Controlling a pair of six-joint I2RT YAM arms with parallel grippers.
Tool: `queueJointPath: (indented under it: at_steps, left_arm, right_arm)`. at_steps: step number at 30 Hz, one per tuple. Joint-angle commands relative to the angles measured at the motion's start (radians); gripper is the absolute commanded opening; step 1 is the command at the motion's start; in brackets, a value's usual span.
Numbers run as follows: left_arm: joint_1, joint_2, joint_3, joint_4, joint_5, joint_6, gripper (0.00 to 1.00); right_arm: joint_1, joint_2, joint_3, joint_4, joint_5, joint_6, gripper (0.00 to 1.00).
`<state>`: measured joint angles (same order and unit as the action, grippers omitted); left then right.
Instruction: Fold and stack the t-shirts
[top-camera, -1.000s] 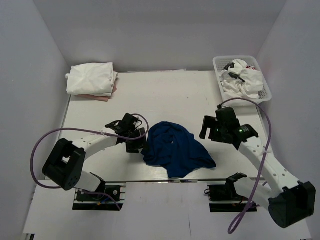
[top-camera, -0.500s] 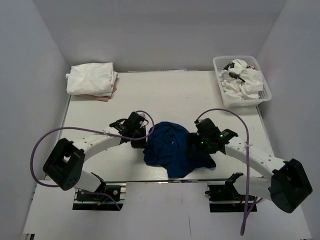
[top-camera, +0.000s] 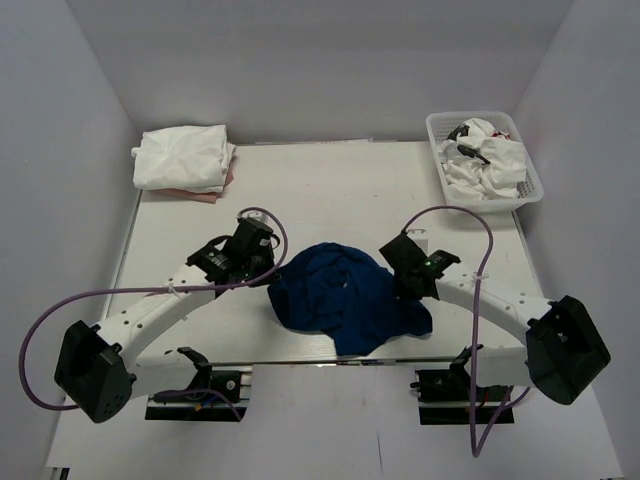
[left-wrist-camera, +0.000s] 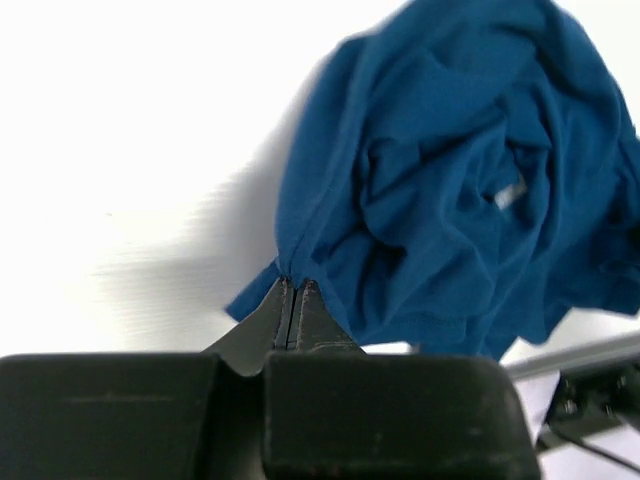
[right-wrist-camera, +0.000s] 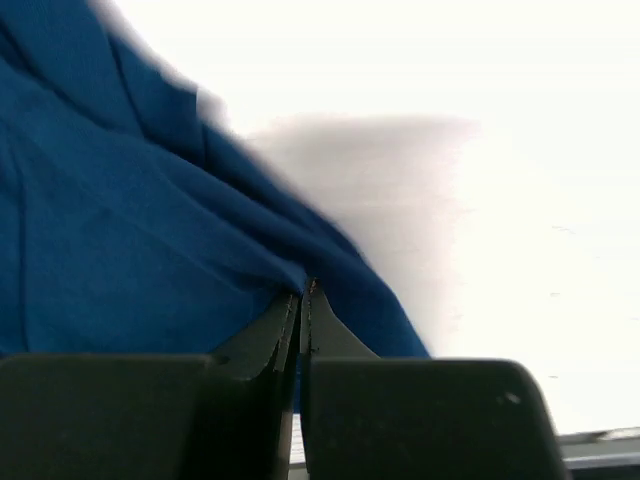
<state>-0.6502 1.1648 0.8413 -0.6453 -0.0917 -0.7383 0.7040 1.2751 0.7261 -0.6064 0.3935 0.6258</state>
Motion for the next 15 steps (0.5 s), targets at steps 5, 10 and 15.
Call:
queueJointPath:
  at_steps: [5,10,15]
  left_arm:
    - [-0.002,0.021,0.197,-0.141,-0.213,-0.01,0.0]
    - [-0.002,0.032,0.366,-0.183,-0.314,0.026,0.0]
    - [-0.002,0.018,0.564,-0.205,-0.39,0.091,0.0]
  right_arm:
    - [-0.008,-0.17,0.171,-0.044,0.223,-0.024,0.0]
    - [-0.014,-0.235,0.31,-0.004,0.376,-0.142,0.0]
    - [-0.012,-0.278,0.484,0.052,0.499,-0.256,0.0]
